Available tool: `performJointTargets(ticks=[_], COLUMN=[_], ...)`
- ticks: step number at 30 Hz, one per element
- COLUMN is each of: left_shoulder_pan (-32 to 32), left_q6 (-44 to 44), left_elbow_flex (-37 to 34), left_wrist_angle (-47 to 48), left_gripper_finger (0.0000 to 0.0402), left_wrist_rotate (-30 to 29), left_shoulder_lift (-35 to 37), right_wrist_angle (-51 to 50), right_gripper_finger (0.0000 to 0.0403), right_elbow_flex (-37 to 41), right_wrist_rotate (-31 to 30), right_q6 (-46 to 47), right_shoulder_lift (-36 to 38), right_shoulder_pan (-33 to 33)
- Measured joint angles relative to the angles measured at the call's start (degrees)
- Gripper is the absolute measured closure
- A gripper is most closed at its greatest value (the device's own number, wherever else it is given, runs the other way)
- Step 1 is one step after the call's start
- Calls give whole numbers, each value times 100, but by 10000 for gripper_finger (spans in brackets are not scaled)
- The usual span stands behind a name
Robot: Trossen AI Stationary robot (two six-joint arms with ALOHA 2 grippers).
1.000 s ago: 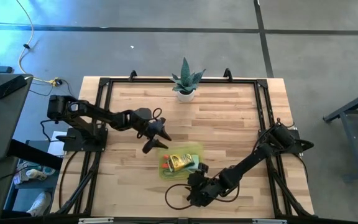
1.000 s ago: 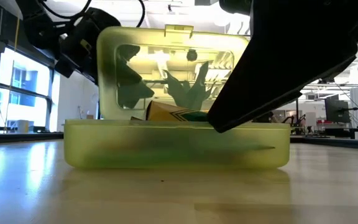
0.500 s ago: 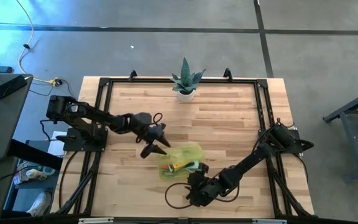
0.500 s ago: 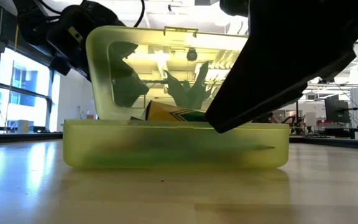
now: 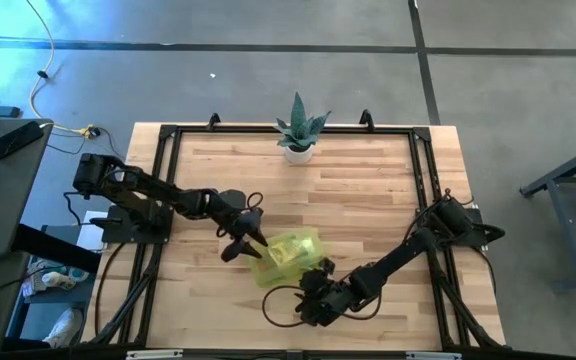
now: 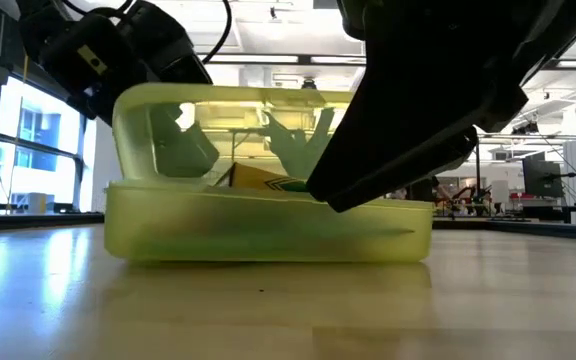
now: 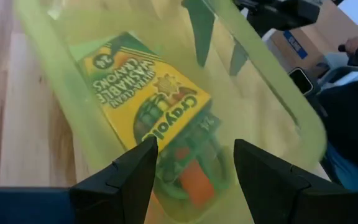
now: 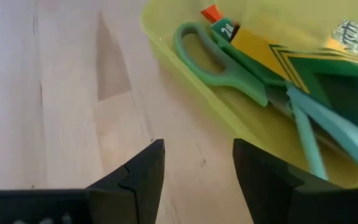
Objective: Pack school essentials
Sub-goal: Close the yellow supply box
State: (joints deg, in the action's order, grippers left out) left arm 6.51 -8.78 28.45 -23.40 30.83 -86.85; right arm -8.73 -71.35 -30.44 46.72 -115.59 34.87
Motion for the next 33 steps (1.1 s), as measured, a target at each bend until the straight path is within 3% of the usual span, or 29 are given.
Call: performJointTargets(ticks=[19, 27, 33], left_shoulder_pan=[-57, -55, -49], left_q6=[234, 193, 192], left_elbow_flex=[-9, -9, -11], left_wrist_angle=[120, 155, 223], left_gripper_finger=[197, 199, 202], left_wrist_rotate=[-287, -321, -348], left_shoulder_lift=[-7, 59, 315], right_wrist_angle=[17, -125, -447], right_gripper_finger=[222, 222, 222], right_elbow_flex=[-17, -23, -24], right_wrist_rotate=[308, -271, -294], right_q6=[-54, -745, -1087], right_shoulder_lift=[78, 575, 834], right_shoulder_pan=[166, 71, -462])
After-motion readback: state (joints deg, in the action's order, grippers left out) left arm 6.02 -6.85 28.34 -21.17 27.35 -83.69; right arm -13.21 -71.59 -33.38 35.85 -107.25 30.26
